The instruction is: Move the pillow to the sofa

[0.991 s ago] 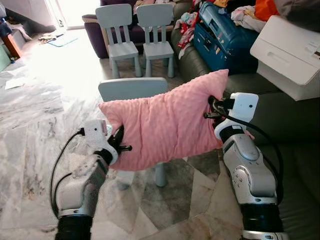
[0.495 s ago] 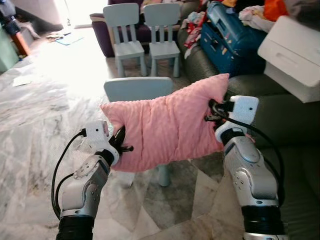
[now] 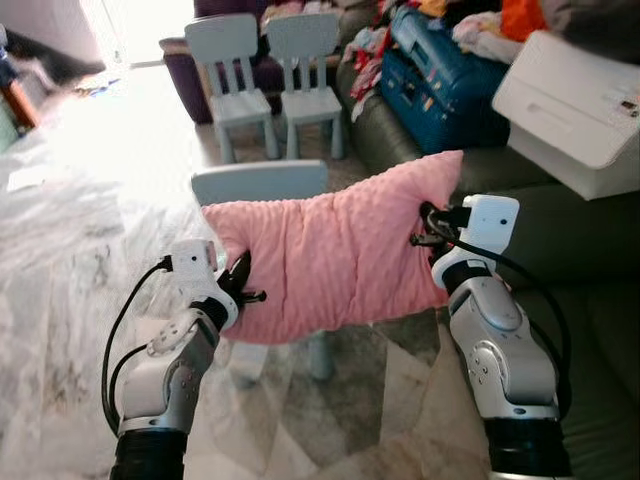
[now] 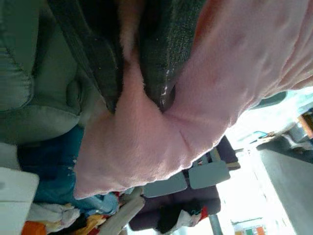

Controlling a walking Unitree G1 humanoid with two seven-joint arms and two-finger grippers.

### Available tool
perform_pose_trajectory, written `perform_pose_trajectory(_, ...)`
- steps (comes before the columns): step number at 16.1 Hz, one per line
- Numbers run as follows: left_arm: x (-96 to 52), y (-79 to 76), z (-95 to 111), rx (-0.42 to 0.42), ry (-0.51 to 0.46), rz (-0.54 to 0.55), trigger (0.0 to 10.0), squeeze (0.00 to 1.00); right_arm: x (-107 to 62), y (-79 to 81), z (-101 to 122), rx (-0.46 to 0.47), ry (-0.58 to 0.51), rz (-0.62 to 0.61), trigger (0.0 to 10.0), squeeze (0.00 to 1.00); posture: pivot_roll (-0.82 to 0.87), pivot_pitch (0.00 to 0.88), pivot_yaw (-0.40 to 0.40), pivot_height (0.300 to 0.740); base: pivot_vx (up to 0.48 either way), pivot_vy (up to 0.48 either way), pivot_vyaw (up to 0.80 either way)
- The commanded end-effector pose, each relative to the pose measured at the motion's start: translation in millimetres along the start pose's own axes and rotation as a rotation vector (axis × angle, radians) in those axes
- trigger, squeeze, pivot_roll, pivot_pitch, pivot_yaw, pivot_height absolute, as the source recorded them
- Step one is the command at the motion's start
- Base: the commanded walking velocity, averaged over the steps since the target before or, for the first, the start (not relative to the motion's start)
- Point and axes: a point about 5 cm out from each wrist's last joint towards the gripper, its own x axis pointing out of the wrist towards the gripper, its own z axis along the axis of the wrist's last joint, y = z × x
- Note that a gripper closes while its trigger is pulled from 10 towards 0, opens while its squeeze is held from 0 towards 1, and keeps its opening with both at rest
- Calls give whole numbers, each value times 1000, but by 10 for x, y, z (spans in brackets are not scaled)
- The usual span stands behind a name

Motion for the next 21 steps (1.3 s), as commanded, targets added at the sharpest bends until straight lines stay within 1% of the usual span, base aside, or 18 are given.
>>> perform_pose_trajectory(1, -3, -37, 50, 11, -19, -24, 10000, 0, 5, 36, 67, -7, -23, 15, 10000, 0, -143, 94, 50, 740, 364, 0, -769)
perform_pose_trajectory(6, -2, -29, 56, 2, -16, -28, 10000, 0, 8, 48, 64, -7, -24, 19, 10000, 0, -144, 91, 53, 740, 359, 0, -771)
perform_pose_trajectory(8, 1, -33, 48, -1, -12, -27, 10000, 0, 5, 52, 65, -9, -23, 24, 10000, 0, -146, 91, 52, 740, 281, 0, -775)
perform_pose_trajectory(9, 3, -31, 27, -16, -1, -13, 10000, 0, 1, 55, 67, -5, -26, 32, 10000, 0, -146, 92, 49, 740, 0, 0, -700)
perform_pose_trajectory(19, 1, 15, 16, -53, 5, 28, 10000, 0, -14, 65, 70, -11, -27, 47, 10000, 0, -150, 103, 39, 740, 0, 0, 0)
perform_pose_trajectory(21, -4, 32, 16, -57, 9, 32, 10000, 0, -16, 64, 64, -14, -22, 47, 10000, 0, -148, 106, 38, 740, 0, 480, 0)
